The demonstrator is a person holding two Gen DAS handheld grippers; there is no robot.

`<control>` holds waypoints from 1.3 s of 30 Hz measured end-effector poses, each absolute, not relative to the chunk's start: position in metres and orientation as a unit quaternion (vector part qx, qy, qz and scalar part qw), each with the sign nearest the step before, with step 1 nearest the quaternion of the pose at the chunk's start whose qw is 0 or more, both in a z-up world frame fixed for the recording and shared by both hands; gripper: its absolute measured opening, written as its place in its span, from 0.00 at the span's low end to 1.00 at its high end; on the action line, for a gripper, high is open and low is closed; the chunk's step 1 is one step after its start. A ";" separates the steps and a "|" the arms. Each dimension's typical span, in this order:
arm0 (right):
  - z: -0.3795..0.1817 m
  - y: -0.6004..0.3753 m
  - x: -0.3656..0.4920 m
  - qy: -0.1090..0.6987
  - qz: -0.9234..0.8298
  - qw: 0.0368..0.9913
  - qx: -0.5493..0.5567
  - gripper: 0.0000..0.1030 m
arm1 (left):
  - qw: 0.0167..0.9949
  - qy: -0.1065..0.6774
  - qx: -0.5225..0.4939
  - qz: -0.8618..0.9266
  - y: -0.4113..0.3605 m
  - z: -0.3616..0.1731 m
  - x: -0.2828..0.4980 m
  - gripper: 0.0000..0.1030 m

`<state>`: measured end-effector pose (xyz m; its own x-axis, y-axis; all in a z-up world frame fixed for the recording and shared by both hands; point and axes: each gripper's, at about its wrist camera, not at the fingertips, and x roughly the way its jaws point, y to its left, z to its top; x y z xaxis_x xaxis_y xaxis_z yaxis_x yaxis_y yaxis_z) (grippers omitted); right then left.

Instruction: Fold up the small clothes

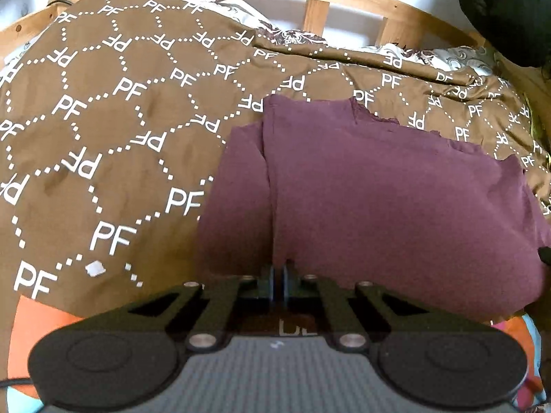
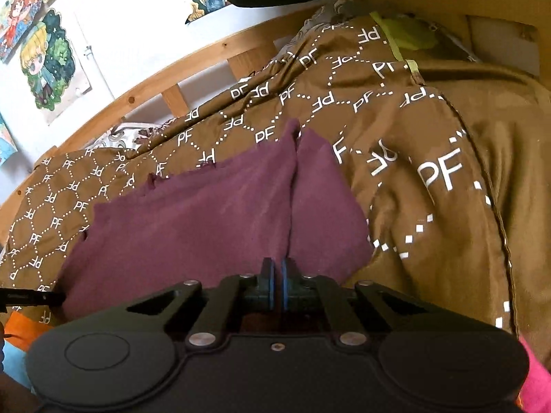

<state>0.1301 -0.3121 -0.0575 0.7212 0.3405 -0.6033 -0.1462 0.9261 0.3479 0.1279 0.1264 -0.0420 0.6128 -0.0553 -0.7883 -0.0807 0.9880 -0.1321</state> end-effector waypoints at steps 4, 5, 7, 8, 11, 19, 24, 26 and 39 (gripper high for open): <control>-0.055 -0.305 0.130 0.338 0.132 0.925 0.114 0.04 | 0.893 0.443 -0.080 0.008 0.127 -0.045 0.128 0.05; -0.055 -0.303 0.130 0.339 0.132 0.925 0.108 0.04 | 0.892 0.444 -0.082 0.008 0.128 -0.046 0.128 0.06; -0.057 -0.304 0.130 0.344 0.132 0.924 0.105 0.04 | 0.891 0.446 -0.083 0.008 0.129 -0.046 0.128 0.07; -0.057 -0.304 0.131 0.345 0.131 0.923 0.106 0.04 | 0.891 0.446 -0.082 0.006 0.129 -0.045 0.128 0.08; -0.056 -0.304 0.131 0.345 0.132 0.924 0.101 0.04 | 0.891 0.446 -0.088 0.004 0.131 -0.045 0.127 0.16; -0.054 -0.292 0.128 0.337 0.142 0.929 0.053 0.18 | 0.907 0.414 -0.078 -0.002 0.129 -0.033 0.119 0.71; -0.051 -0.287 0.127 0.328 0.140 0.934 0.029 0.38 | 0.921 0.380 -0.079 0.026 0.134 -0.022 0.115 0.97; -0.050 -0.286 0.126 0.321 0.138 0.937 0.021 0.53 | 0.924 0.370 -0.084 0.047 0.138 -0.021 0.115 0.99; -0.050 -0.258 0.113 0.268 0.161 0.950 -0.021 0.99 | 0.901 0.402 -0.158 0.037 0.163 -0.051 0.128 0.99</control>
<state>0.1130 -0.2582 -0.0496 0.8044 0.2938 -0.5163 -0.3165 0.9475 0.0462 0.1280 0.1627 -0.0513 0.6733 -0.0609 -0.7369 -0.1930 0.9476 -0.2547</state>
